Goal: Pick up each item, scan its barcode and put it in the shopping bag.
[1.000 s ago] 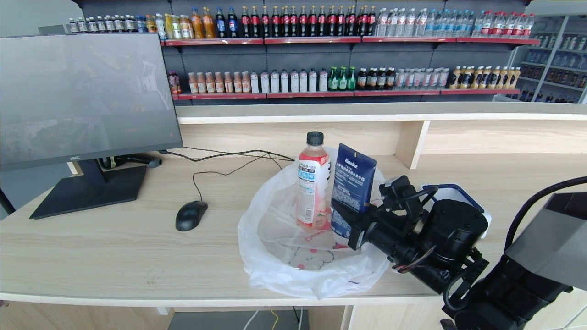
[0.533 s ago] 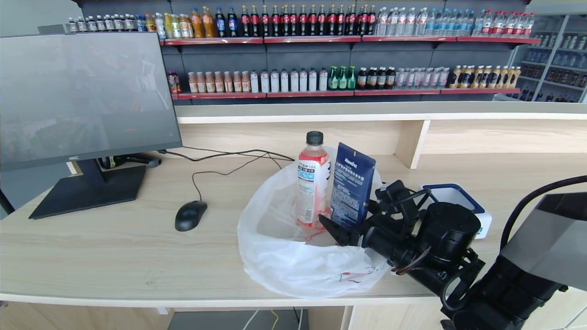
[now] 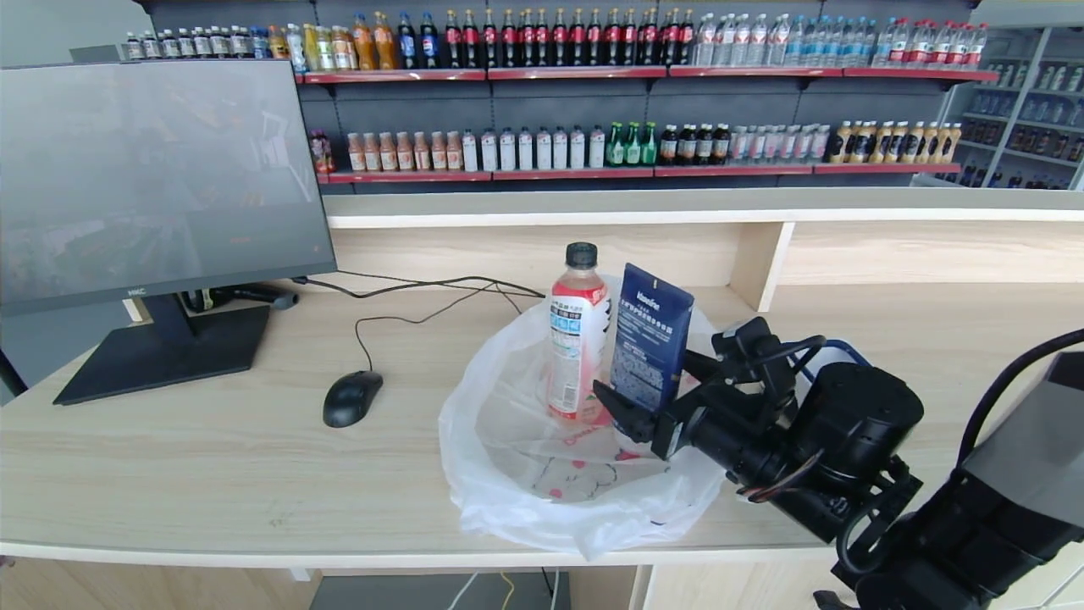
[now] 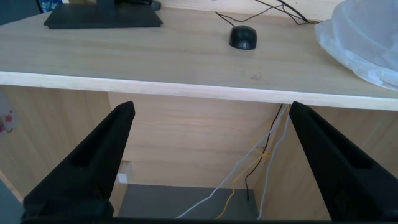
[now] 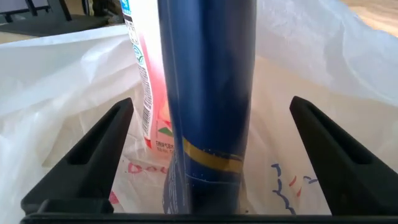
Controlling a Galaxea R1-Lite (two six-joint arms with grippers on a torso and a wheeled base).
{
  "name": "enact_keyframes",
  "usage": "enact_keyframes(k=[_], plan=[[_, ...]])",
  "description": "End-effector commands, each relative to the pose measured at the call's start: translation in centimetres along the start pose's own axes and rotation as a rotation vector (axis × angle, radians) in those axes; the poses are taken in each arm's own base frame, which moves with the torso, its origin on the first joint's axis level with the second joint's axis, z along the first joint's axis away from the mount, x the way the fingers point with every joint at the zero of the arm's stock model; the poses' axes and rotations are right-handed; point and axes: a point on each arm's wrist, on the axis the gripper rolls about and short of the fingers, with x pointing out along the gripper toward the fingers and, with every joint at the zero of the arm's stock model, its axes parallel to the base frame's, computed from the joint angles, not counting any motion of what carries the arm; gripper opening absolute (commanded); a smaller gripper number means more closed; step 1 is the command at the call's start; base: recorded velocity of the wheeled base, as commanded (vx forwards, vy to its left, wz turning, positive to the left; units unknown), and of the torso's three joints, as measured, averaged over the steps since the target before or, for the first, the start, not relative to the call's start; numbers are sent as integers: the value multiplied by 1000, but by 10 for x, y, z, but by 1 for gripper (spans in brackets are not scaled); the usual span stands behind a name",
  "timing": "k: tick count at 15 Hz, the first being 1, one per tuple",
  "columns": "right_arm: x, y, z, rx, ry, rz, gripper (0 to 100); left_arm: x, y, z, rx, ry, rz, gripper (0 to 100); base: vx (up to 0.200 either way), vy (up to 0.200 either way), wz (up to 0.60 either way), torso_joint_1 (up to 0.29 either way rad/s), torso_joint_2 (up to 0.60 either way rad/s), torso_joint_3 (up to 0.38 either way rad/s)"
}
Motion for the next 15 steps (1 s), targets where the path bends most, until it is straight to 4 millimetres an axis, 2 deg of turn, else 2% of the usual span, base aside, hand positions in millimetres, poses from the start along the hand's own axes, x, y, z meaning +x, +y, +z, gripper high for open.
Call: enact_keyframes(k=[1, 3, 5, 6, 7, 8, 9, 10, 11, 12, 15], plan=[[-7, 0, 17, -4, -47, 0, 100, 0, 0, 0, 0, 0, 0, 100, 0, 0, 0, 0, 0, 0], [-20, 1, 33, -7, -88, -1, 100, 0, 0, 0, 0, -1, 0, 100, 0, 0, 0, 0, 0, 0], [-47, 2, 61, -14, -165, -4, 100, 0, 0, 0, 0, 0, 0, 100, 0, 0, 0, 0, 0, 0], [-69, 3, 75, -17, -203, -5, 100, 0, 0, 0, 0, 0, 0, 100, 0, 0, 0, 0, 0, 0], [-82, 4, 81, -21, -220, -5, 100, 0, 0, 0, 0, -1, 0, 100, 0, 0, 0, 0, 0, 0], [-123, 7, 87, -36, -240, -6, 100, 0, 0, 0, 0, 0, -2, 100, 0, 0, 0, 0, 0, 0], [-133, 7, 86, -40, -237, -6, 100, 0, 0, 0, 0, 0, 0, 100, 0, 0, 0, 0, 0, 0], [-181, 11, 76, -50, -224, -7, 100, 0, 0, 0, 0, 0, 0, 100, 0, 0, 0, 0, 0, 0], [-197, 12, 88, -52, -292, -10, 100, 0, 0, 0, 0, -1, 0, 100, 0, 0, 0, 0, 0, 0], [-217, 13, 89, -50, -283, -11, 100, 0, 0, 0, 0, 0, 0, 100, 0, 0, 0, 0, 0, 0], [-263, 17, 60, -51, -38, 0, 100, 0, 0, 0, 0, -1, 0, 100, 0, 0, 0, 0, 0, 0]])
